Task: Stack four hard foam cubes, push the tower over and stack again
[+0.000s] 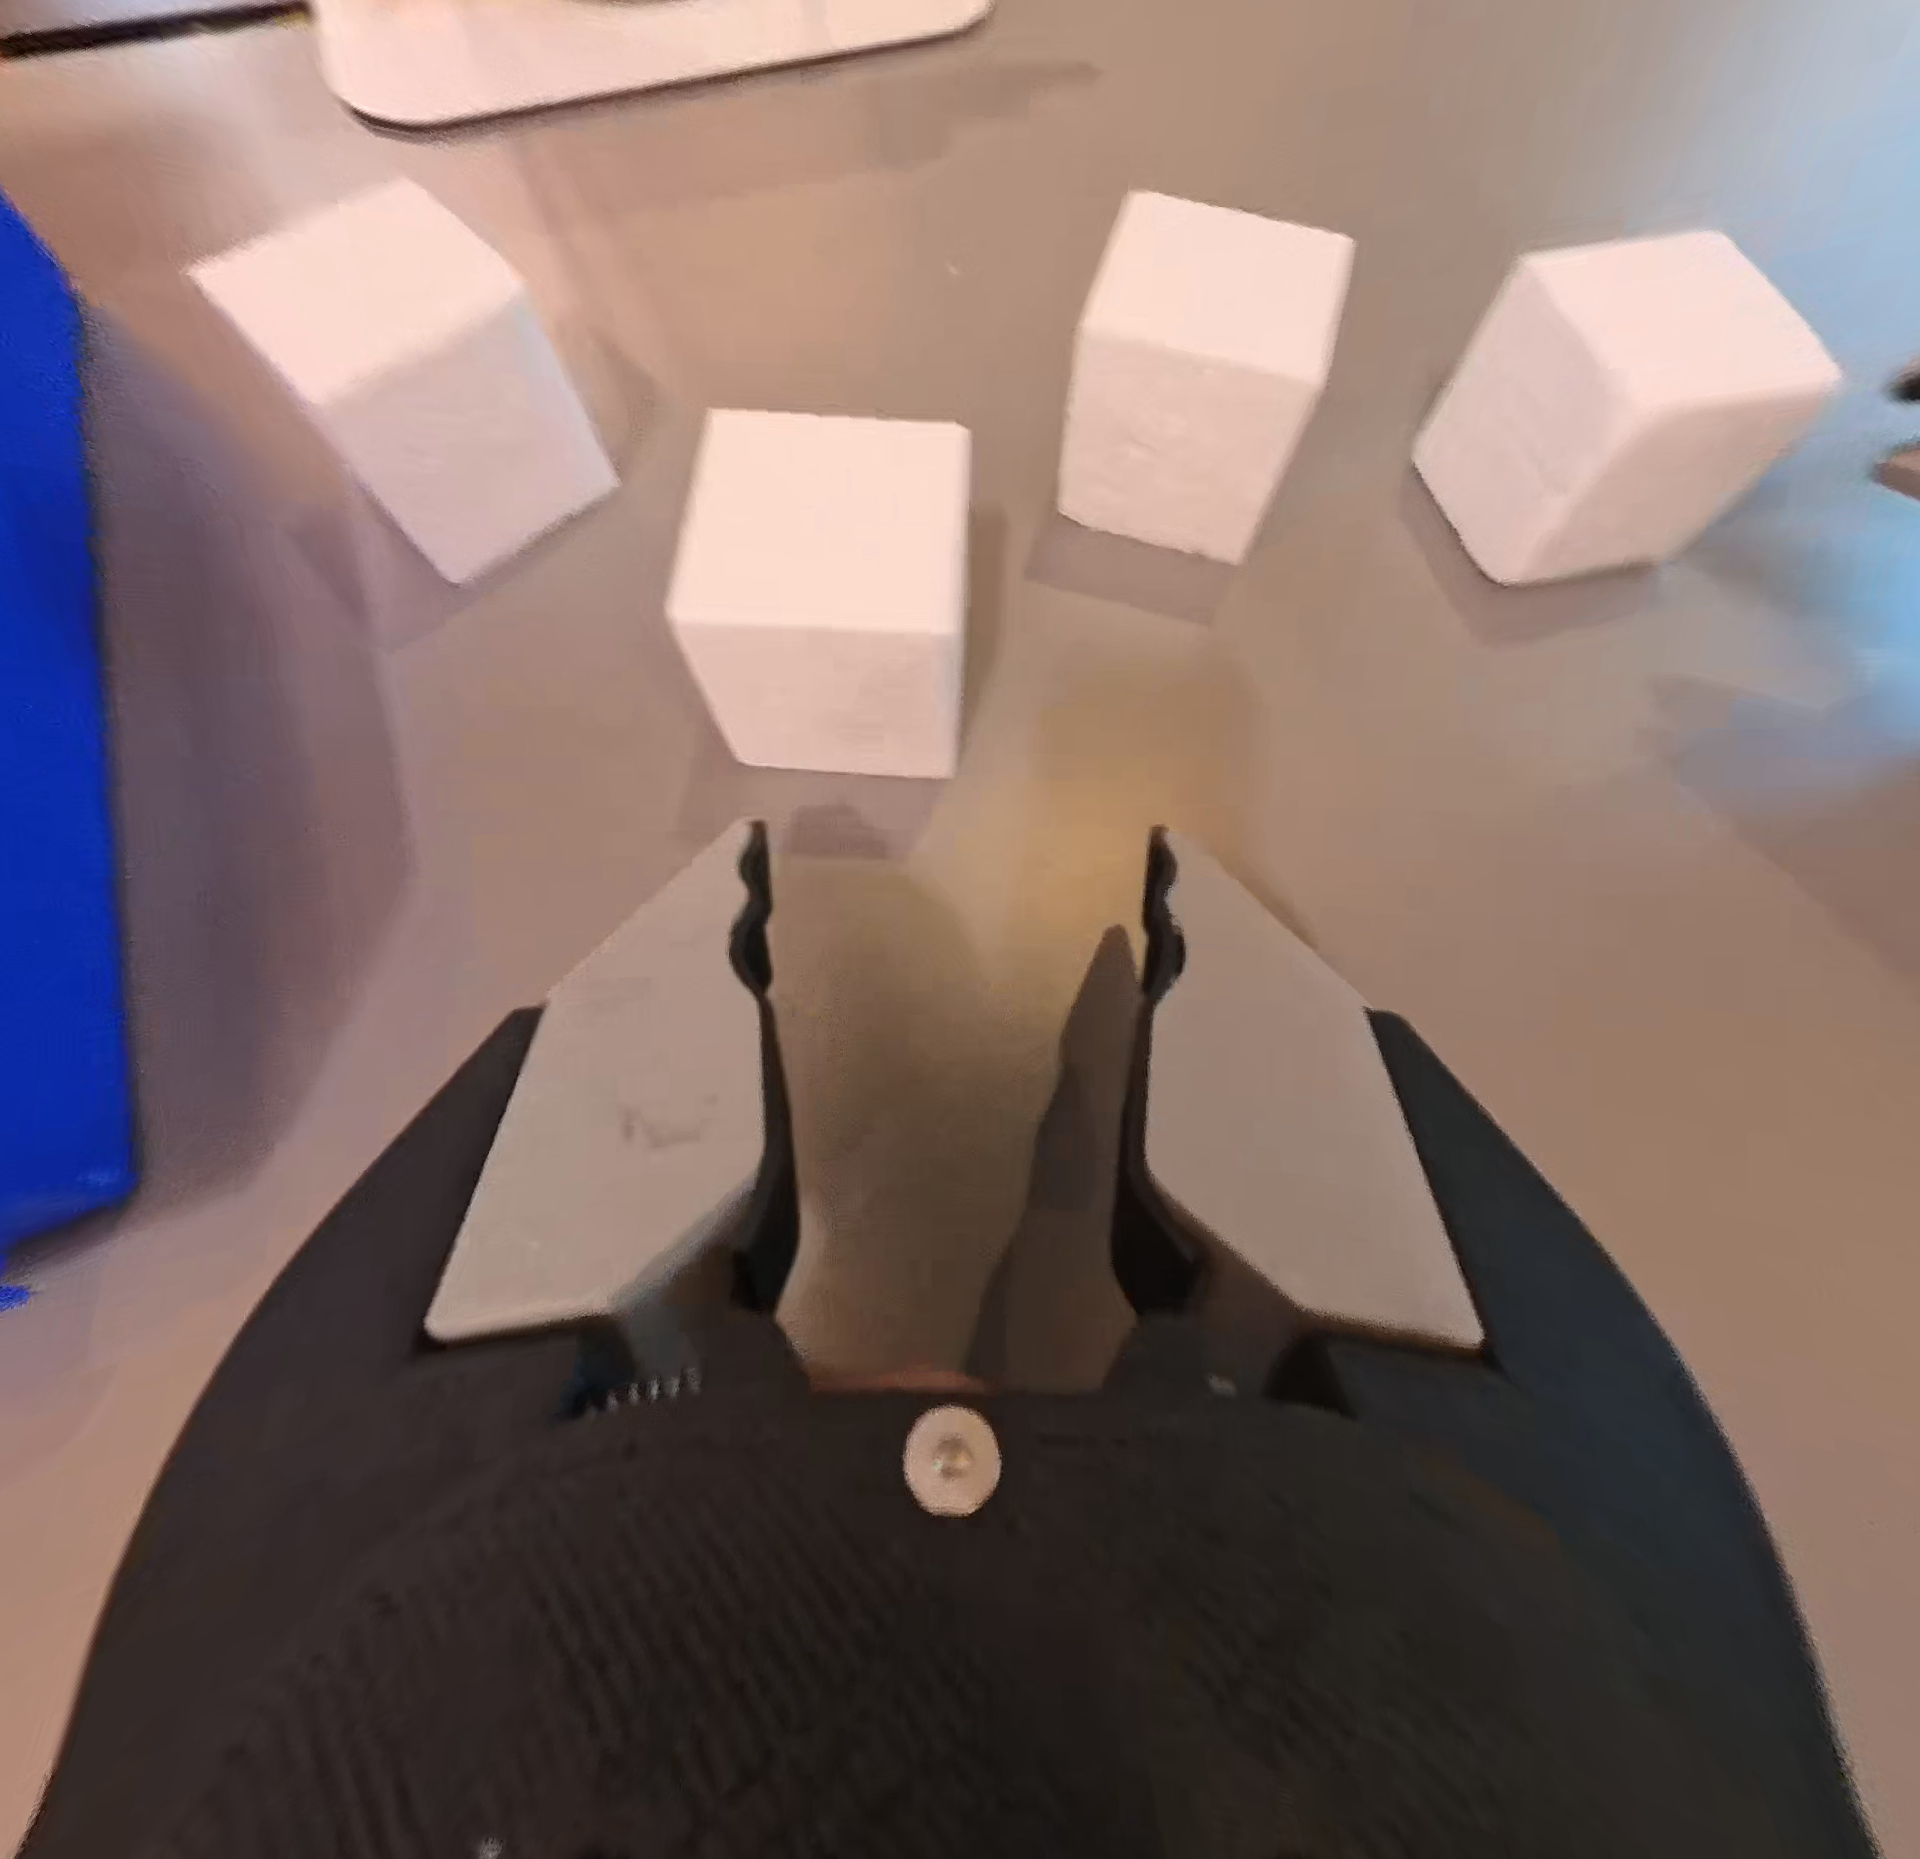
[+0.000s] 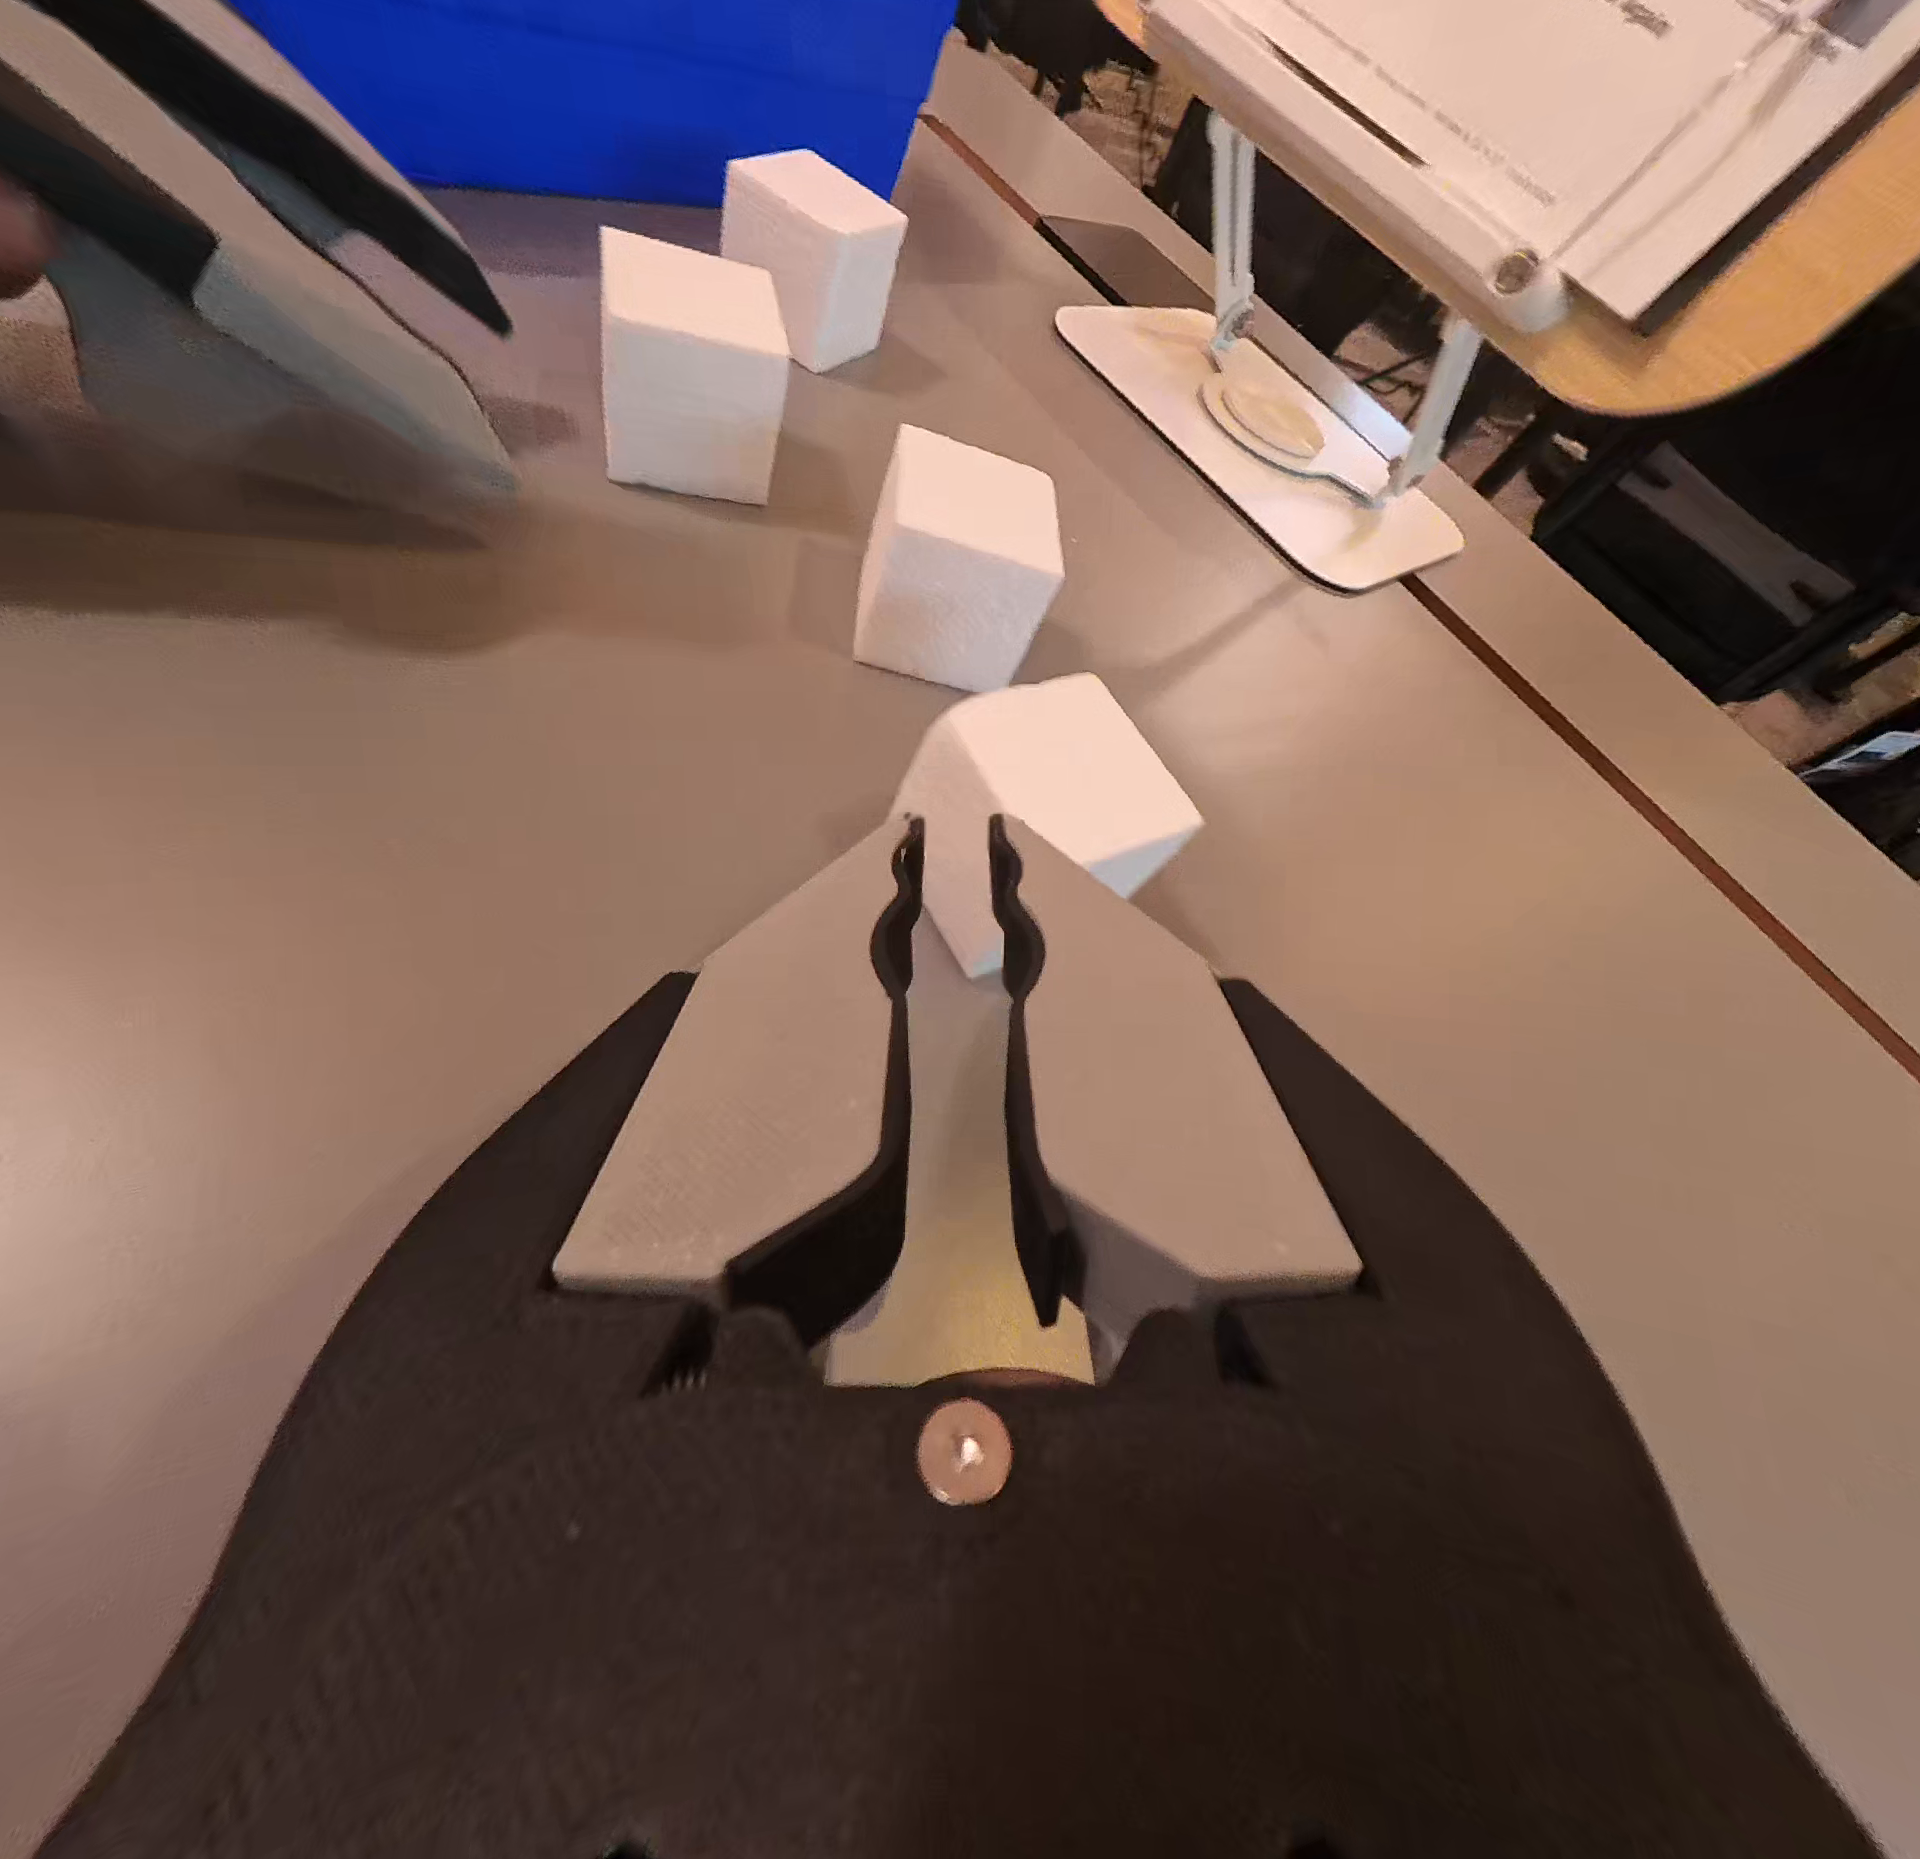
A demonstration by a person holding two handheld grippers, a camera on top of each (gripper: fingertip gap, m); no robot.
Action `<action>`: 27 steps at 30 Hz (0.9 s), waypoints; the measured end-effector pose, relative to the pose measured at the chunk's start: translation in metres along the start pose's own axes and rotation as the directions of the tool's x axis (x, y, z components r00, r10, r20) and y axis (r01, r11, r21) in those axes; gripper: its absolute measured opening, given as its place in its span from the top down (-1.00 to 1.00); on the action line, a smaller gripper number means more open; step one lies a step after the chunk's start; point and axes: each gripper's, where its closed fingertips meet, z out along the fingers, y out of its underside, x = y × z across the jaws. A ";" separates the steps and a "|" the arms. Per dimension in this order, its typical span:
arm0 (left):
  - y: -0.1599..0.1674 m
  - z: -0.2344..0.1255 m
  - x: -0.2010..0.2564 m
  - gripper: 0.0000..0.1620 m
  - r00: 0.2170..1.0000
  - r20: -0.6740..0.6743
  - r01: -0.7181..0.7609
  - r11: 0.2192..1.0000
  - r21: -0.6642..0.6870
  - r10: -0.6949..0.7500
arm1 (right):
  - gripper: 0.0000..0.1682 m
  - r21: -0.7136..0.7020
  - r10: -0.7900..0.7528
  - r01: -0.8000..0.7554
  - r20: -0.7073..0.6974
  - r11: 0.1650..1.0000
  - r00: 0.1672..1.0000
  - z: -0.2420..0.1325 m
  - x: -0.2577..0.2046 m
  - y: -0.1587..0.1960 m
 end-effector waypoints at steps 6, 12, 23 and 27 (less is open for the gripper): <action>-0.020 0.021 -0.037 -0.12 0.995 0.083 0.056 0.998 -0.018 -0.054 | 0.88 0.049 0.091 -0.091 -0.014 0.995 0.996 -0.014 0.020 -0.001; -0.025 0.046 -0.018 0.29 0.999 0.000 0.039 0.997 -0.072 -0.039 | 0.88 0.065 0.104 -0.102 -0.032 0.993 0.994 -0.017 0.027 -0.004; -0.006 0.025 0.095 0.29 0.797 -0.458 -0.435 0.900 0.017 0.394 | 0.80 0.070 0.165 -0.167 0.023 0.984 0.986 -0.023 0.047 0.012; -0.009 0.032 0.130 0.30 0.727 -0.512 -0.499 0.864 0.064 0.458 | 0.78 0.083 0.222 -0.223 0.027 0.971 0.975 -0.027 0.058 0.017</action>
